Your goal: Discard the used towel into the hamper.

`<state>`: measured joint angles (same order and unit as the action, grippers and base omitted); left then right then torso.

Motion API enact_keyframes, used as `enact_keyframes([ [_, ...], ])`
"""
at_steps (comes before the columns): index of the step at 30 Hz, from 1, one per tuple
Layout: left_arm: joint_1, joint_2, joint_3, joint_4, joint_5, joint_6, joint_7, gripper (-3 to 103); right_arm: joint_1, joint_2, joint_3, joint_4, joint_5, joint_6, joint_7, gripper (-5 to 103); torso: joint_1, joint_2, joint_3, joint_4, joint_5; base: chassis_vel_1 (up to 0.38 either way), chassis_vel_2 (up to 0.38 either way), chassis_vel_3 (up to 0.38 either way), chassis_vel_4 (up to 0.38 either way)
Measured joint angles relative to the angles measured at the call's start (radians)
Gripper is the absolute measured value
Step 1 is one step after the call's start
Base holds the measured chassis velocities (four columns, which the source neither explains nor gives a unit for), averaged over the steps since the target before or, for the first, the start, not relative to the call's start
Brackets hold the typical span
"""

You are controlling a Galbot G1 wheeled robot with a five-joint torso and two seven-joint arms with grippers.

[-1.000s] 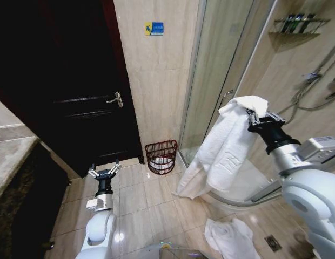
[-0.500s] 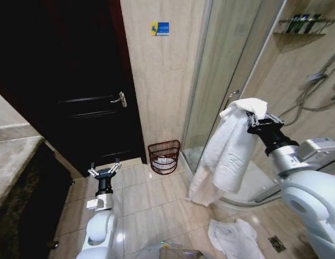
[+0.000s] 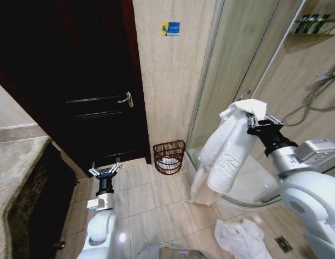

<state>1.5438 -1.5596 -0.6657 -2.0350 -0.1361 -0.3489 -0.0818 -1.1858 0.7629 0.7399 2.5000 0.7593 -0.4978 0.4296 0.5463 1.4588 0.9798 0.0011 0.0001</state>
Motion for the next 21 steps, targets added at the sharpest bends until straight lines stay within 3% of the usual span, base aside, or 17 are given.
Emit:
enact_keyframes([
  [16, -0.006, -0.002, 0.007, 0.006, 0.011, -0.014, -0.006, 100, -0.025, 0.022, -0.003, 0.000, 0.013, 0.020, 0.006, 8, 0.000, 0.000, 0.000, 0.0008, 0.0001, 0.128, 0.131, -0.030, -0.028],
  [21, -0.014, -0.006, 0.015, 0.012, 0.019, -0.028, -0.017, 100, -0.039, 0.035, -0.006, 0.000, -0.005, 0.036, -0.007, 8, 0.000, 0.000, 0.000, -0.0003, 0.0003, -0.007, 0.002, 0.003, 0.002],
])
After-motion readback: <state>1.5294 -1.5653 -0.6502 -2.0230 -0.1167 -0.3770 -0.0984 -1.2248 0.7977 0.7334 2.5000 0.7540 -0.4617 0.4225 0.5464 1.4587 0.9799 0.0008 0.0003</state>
